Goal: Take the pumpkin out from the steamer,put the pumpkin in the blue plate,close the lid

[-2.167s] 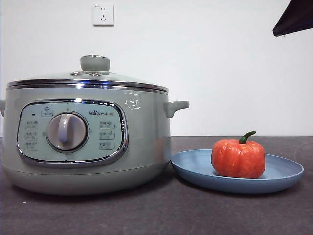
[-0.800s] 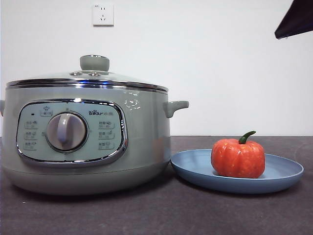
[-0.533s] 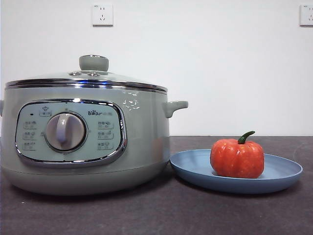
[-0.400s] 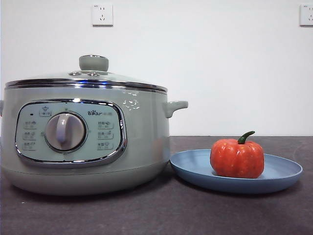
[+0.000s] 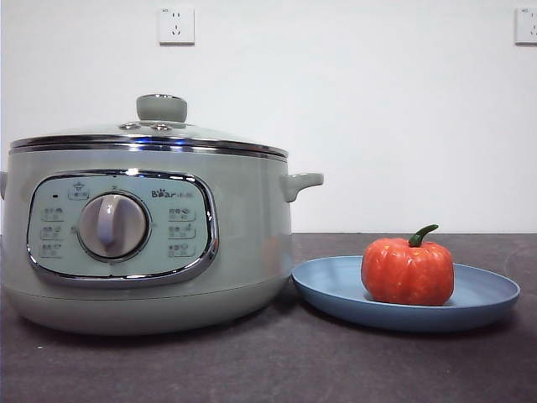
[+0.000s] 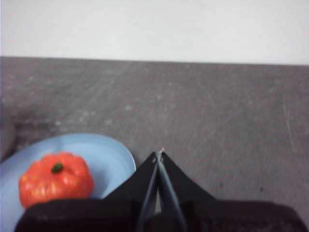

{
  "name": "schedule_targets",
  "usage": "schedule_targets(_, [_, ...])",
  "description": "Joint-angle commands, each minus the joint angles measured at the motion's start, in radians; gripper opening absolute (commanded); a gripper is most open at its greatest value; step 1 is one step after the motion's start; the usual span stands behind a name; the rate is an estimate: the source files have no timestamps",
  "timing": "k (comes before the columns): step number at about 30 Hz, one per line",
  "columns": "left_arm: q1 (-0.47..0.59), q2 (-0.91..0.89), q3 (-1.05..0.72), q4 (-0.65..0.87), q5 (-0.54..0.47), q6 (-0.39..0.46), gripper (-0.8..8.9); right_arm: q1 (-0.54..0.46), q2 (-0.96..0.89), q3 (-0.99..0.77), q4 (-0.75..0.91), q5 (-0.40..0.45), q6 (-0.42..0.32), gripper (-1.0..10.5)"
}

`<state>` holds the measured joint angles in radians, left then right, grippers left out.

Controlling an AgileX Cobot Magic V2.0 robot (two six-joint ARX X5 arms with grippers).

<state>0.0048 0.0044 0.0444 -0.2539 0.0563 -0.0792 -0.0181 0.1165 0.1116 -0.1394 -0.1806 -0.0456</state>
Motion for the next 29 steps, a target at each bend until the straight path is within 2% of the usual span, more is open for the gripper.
schedule_targets(1, [0.003, -0.003, -0.016, -0.001, 0.000, -0.004, -0.03, 0.000, -0.037, -0.043, 0.013, 0.000, 0.002, 0.0])
schedule_targets(10, [0.003, -0.003, -0.016, -0.001, 0.000, -0.004, -0.03, 0.001, -0.110, -0.105, -0.032, 0.011, 0.053, 0.0])
schedule_targets(29, [0.003, -0.003, -0.016, -0.002, 0.000, -0.004, -0.03, 0.000, -0.095, -0.104, -0.026, 0.031, 0.055, 0.0])
